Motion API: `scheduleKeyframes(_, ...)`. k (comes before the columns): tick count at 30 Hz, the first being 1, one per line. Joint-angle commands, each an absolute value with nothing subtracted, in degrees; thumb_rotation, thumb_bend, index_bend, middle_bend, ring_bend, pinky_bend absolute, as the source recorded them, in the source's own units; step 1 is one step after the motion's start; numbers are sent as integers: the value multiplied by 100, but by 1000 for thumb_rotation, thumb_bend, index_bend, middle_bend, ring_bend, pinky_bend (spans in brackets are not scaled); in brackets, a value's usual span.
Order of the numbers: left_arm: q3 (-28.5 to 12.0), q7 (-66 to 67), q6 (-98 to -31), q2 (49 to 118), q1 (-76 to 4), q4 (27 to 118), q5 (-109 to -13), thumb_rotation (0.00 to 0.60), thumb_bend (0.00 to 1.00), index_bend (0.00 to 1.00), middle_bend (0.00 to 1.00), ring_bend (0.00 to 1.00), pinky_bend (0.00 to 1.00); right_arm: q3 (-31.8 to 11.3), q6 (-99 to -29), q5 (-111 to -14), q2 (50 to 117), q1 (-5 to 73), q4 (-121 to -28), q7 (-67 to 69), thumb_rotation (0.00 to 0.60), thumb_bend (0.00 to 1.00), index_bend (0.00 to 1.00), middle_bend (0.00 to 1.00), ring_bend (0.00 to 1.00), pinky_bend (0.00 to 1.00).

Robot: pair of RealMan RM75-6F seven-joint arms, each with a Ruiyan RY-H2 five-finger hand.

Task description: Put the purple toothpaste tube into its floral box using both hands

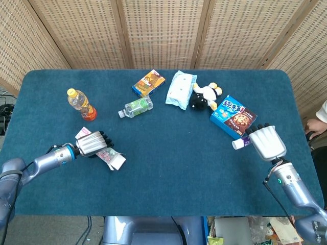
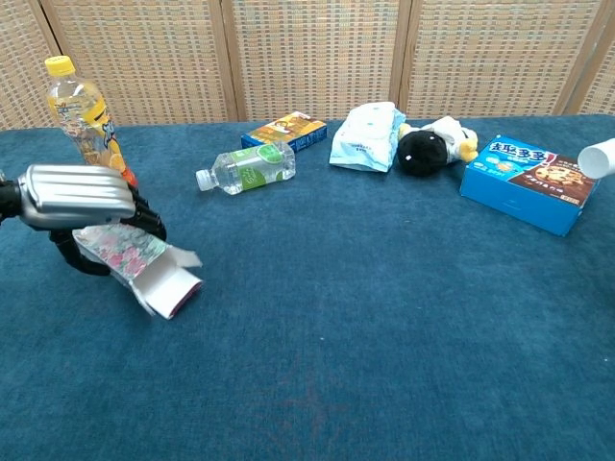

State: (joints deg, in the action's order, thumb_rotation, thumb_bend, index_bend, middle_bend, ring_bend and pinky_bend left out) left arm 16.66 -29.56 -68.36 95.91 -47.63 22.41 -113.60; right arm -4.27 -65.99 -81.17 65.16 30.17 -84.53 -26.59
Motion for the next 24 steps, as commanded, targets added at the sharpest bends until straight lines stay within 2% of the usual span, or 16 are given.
scheduleKeyframes(1, 1403, -3236, -7030, 9588, -4763, 2434, -11050, 600, 388, 565, 505, 463, 538, -474, -6682, -8186, 6522, 3027, -8437, -2717, 600, 592, 688, 642, 538, 530)
scheduleKeyframes(9, 544, -3927, -7202, 9592, -5079, 3272, -10224, 600, 389, 579, 522, 478, 546, -797, -7119, -8468, 6444, 3187, -8482, -3371, 600, 591, 688, 644, 541, 530)
scheduleKeyframes(15, -55, -4201, -6259, 9709, -5607, 4203, -9554, 600, 389, 584, 537, 485, 545, -1063, -7411, -8706, 6390, 3367, -8639, -4195, 600, 591, 688, 646, 545, 530)
scheduleKeyframes(24, -582, -4353, -5531, 10165, -6079, 4557, -9001, 600, 388, 584, 537, 486, 546, -1190, -7606, -9192, 6386, 3581, -8567, -4789, 600, 592, 688, 646, 545, 546)
